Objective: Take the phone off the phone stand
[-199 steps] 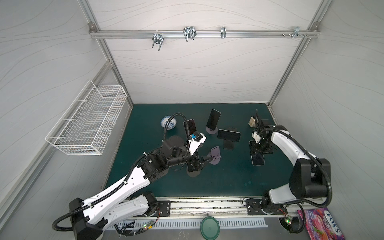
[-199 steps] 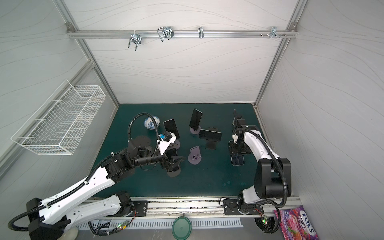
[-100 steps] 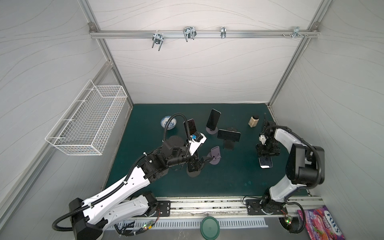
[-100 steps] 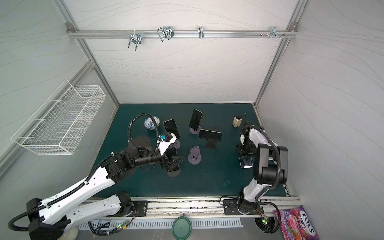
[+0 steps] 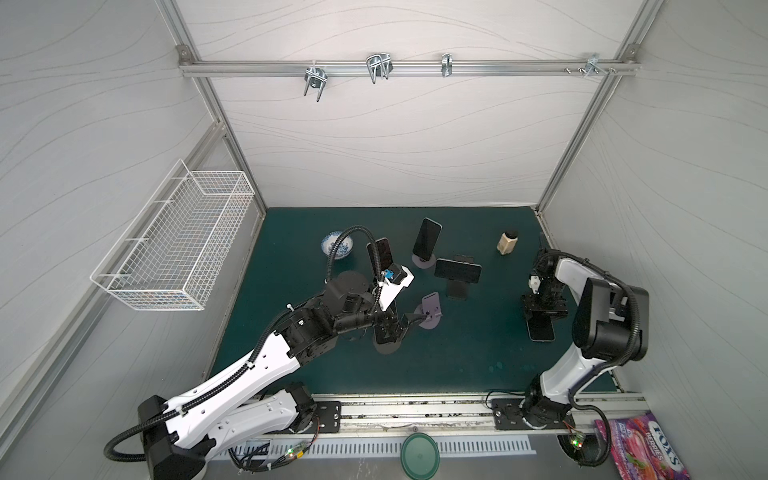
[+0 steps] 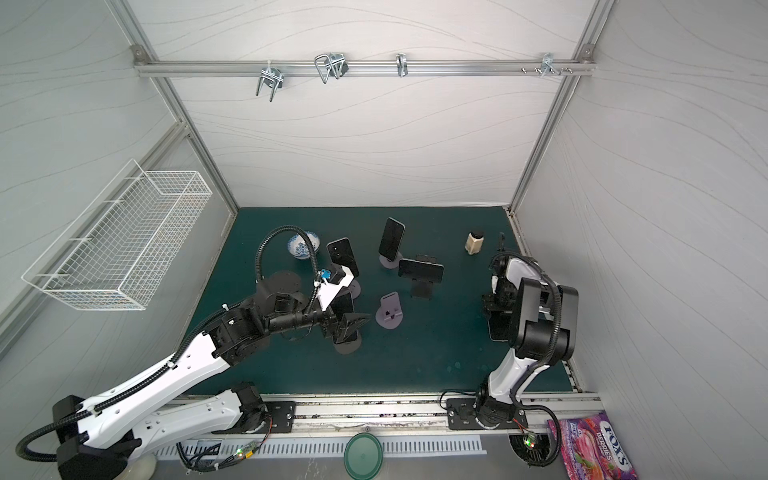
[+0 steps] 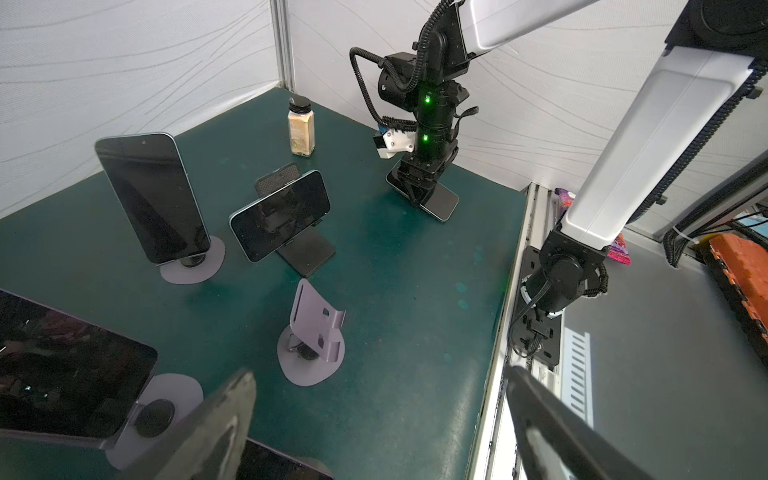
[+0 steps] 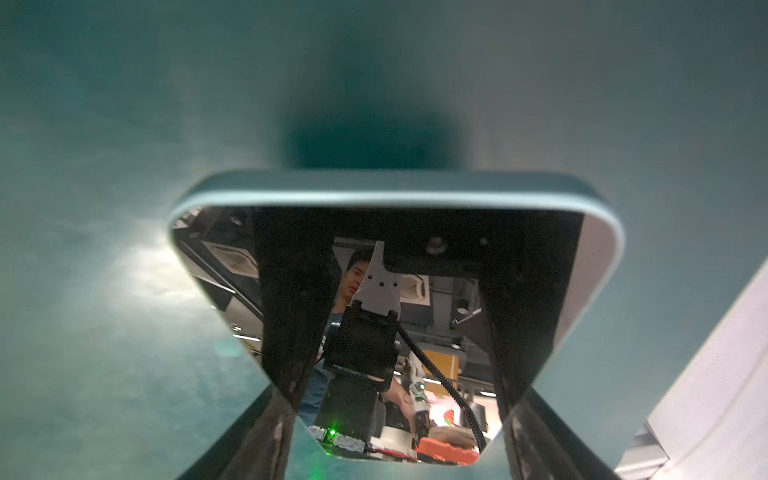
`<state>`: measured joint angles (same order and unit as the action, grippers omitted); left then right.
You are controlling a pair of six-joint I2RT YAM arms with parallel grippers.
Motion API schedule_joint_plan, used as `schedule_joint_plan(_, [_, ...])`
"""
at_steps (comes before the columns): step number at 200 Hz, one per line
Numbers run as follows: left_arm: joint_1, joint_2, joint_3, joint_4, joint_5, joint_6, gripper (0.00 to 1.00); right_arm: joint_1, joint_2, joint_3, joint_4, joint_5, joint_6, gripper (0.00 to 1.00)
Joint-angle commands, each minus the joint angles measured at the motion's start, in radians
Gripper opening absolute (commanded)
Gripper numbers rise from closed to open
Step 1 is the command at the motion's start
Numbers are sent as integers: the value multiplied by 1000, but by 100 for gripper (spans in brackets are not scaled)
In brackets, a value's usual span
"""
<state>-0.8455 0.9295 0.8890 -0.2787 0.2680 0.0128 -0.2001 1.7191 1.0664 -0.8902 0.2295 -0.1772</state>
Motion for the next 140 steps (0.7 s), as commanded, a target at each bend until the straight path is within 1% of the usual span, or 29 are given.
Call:
schedule_joint_plan(1, [-6, 2, 62, 35, -1, 24, 95, -29, 31, 35, -14, 41, -28, 65])
schedule_joint_plan(52, [-9, -9, 71, 10, -7, 43, 95, -42, 124, 95, -12, 71, -28, 67])
schedule_joint_plan(91, [-10, -15, 84, -11, -22, 71, 96, -41, 150, 102, 22, 74, -31, 67])
schedule_joint_plan(114, [-9, -16, 88, -16, -28, 88, 96, -45, 168, 105, 32, 98, -50, 68])
schedule_joint_plan(140, [-9, -15, 88, -17, -35, 93, 96, -63, 180, 115, 41, 86, -49, 69])
